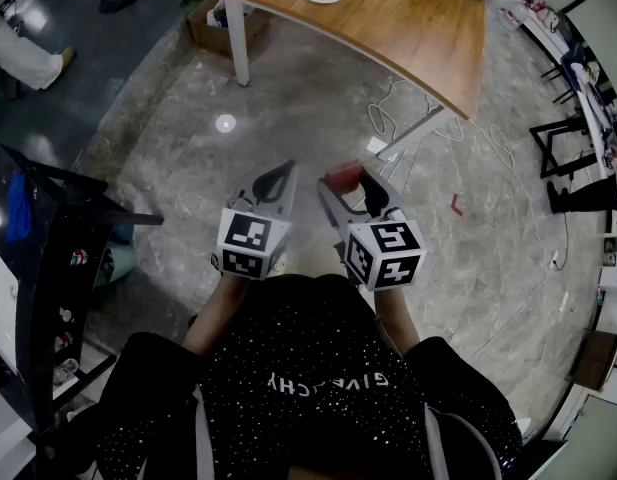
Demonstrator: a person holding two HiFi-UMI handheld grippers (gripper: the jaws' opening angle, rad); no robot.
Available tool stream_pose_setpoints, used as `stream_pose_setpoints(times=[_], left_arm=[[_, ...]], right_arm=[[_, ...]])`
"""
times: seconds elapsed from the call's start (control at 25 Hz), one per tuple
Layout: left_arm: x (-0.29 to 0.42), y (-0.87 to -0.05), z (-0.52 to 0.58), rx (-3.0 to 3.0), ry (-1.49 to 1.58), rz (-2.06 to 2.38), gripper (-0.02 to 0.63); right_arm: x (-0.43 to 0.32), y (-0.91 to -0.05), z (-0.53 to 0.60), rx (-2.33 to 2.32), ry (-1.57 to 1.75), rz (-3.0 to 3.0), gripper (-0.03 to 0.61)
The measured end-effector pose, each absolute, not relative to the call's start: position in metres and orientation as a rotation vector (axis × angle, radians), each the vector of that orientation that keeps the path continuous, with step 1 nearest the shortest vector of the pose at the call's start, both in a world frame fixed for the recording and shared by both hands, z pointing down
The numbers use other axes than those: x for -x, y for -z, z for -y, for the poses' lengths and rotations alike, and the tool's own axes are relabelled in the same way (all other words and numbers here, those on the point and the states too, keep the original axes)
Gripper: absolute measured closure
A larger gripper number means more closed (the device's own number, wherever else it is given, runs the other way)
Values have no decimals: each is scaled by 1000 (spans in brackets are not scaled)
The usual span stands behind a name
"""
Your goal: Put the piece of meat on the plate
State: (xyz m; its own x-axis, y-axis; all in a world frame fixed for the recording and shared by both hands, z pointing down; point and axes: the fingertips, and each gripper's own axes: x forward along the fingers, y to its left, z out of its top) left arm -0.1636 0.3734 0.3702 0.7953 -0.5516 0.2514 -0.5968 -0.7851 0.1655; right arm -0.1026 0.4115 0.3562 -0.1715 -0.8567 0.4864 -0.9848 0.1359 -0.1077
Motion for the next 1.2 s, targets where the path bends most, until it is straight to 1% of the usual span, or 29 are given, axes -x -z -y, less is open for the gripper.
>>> stream_pose_setpoints(times=[0.24, 0.56, 0.8, 1.2], left_arm=[[171, -378, -368, -2730, -294, 880, 606], [157, -389, -342, -2719, -315, 879, 606], [125, -387, -290, -2724, -317, 900, 606], [48, -383, -183, -2726, -329, 904, 606]], right_arm=[[109, -360, -406, -1781, -610, 2100, 282], [96, -363, -373, -1789, -607, 2114, 282], [63, -364, -323, -1778, -608, 2124, 282], [-3, -361, -215, -1737, -601, 2142, 282]])
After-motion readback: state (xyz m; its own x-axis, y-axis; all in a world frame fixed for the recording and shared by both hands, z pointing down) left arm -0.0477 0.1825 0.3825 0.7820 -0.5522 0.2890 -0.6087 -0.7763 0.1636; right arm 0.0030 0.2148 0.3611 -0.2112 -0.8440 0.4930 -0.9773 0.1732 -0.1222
